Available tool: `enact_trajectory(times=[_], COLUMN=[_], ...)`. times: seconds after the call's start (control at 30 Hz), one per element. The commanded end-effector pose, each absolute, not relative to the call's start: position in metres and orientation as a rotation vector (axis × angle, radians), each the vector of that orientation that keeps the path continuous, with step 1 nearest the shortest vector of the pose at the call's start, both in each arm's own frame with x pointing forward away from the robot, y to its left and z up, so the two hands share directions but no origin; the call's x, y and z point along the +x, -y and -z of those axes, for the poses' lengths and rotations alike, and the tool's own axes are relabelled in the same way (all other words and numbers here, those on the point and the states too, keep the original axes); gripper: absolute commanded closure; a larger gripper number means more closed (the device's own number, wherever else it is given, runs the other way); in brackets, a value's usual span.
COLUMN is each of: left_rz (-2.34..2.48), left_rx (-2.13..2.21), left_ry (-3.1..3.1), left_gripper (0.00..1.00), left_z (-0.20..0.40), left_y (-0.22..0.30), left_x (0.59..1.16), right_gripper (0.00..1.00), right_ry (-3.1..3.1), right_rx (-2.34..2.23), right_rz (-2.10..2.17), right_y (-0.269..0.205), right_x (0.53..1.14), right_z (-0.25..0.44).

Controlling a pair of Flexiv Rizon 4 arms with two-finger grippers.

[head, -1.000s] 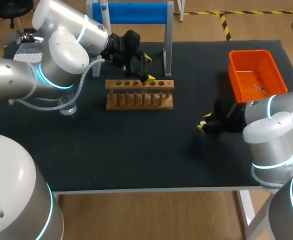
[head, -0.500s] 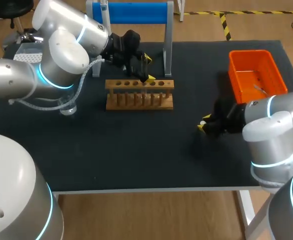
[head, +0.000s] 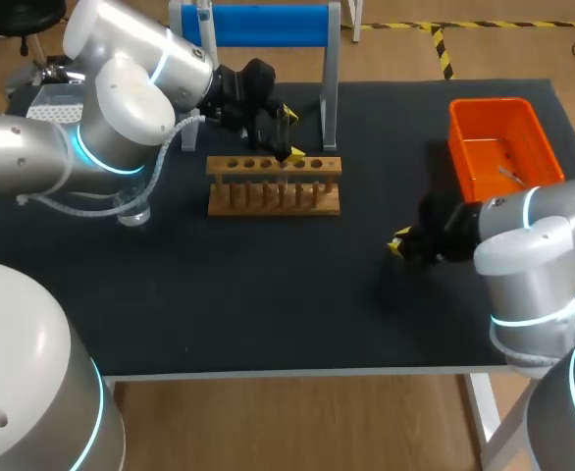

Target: Invert the test tube, pick up the pipette, mount the tip to pipette, aspirate from beaker and dispense into the tube, eject the tip, return the pipette, and cap with the stopper.

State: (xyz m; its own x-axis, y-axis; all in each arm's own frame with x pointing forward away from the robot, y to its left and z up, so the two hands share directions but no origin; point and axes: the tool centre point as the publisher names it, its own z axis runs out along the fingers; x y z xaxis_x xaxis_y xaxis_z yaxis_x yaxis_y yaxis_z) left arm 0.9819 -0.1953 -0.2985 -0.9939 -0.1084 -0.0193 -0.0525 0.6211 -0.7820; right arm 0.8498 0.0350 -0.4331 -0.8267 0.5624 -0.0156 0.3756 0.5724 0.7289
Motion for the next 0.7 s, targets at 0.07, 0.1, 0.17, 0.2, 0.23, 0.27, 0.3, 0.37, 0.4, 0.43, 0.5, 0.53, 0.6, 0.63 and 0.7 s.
enact_trajectory(times=[0.07, 0.1, 0.17, 0.2, 0.23, 0.27, 0.3, 0.37, 0.4, 0.43, 0.5, 0.53, 0.6, 0.63, 0.7], left_rz=[1.333, 1.333, 1.333, 1.333, 1.333, 1.333, 1.333, 1.333, 1.333, 1.333, 1.333, 1.333, 1.333, 1.333, 1.333], left_rx=[-0.135, -0.135, -0.135, -0.135, -0.135, -0.135, -0.135, -0.135, -0.135, -0.135, -0.135, -0.135, -0.135, -0.135, -0.135], left_ry=[-2.773, -2.773, -2.773, -2.773, -2.773, -2.773, -2.773, -2.773, -2.773, -2.773, -2.773, -2.773, -2.773, -2.773, -2.773], left_gripper=[0.00, 0.00, 0.00, 0.00, 0.00, 0.00, 0.00, 0.00, 0.00, 0.00, 0.00, 0.00, 0.00, 0.00, 0.00], left_z=[0.299, 0.299, 0.299, 0.299, 0.299, 0.299, 0.299, 0.299, 0.299, 0.299, 0.299, 0.299, 0.299, 0.299, 0.299], left_y=[0.195, 0.195, 0.195, 0.195, 0.195, 0.195, 0.195, 0.195, 0.195, 0.195, 0.195, 0.195, 0.195, 0.195, 0.195], left_x=[0.983, 0.983, 0.983, 0.983, 0.983, 0.983, 0.983, 0.983, 0.983, 0.983, 0.983, 0.983, 0.983, 0.983, 0.983], right_gripper=[1.00, 1.00, 1.00, 1.00, 1.00, 1.00, 1.00, 1.00, 1.00, 1.00, 1.00, 1.00, 1.00, 1.00, 1.00], right_ry=[-2.565, -2.565, -2.565, -2.565, -2.564, -2.562, -2.561, -2.569, -2.576, -2.579, -2.584, -2.589, -2.592, -2.594, -2.596], right_rx=[0.781, 0.780, 0.779, 0.778, 0.775, 0.772, 0.770, 0.747, 0.731, 0.709, 0.683, 0.666, 0.618, 0.600, 0.550], right_rz=[-1.096, -1.096, -1.097, -1.097, -1.097, -1.098, -1.100, -1.116, -1.126, -1.129, -1.153, -1.165, -1.177, -1.185, -1.202], right_y=[-0.035, -0.035, -0.035, -0.035, -0.035, -0.035, -0.034, -0.034, -0.035, -0.035, -0.037, -0.037, -0.040, -0.041, -0.043], right_x=[0.849, 0.848, 0.848, 0.848, 0.849, 0.851, 0.852, 0.856, 0.858, 0.860, 0.865, 0.867, 0.871, 0.873, 0.877], right_z=[0.433, 0.433, 0.433, 0.431, 0.427, 0.424, 0.421, 0.411, 0.406, 0.400, 0.387, 0.380, 0.366, 0.359, 0.345])
